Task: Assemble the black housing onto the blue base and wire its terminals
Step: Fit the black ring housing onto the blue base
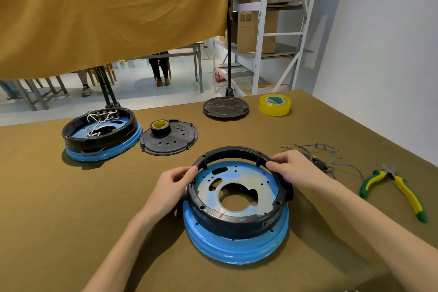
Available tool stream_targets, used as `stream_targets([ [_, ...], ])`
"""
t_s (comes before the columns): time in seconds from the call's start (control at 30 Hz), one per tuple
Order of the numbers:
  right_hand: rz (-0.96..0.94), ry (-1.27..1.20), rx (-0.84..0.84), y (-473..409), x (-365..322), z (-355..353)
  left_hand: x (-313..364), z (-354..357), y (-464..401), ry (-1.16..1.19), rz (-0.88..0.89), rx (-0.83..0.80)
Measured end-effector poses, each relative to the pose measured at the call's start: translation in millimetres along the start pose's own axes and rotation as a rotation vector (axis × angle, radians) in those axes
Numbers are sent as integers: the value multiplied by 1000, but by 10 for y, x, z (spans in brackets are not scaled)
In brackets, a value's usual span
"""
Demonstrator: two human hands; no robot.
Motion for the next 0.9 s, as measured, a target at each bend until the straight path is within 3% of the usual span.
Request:
stream_targets([
  [0.2,-10,-118,67,326,154,-47,24,80,42,58,42,11],
  [0.5,-23,-39,161,616,218,-10,130,18,122,121,111,37],
  [0.73,69,-4,82,764,290,83,96,27,148,138,60,-14],
  [0.9,114,9,-12,854,310,192,-77,33,222,227,-88,23],
])
Point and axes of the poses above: each hand's wrist, its own y-axis away from the middle knuckle, its own z-axis out of the palm, x = y × z, the point moved 9 cm from there along -y, towards the middle knuckle, and after that the axes turned 11 degrees about z, right-handed, at the moved point
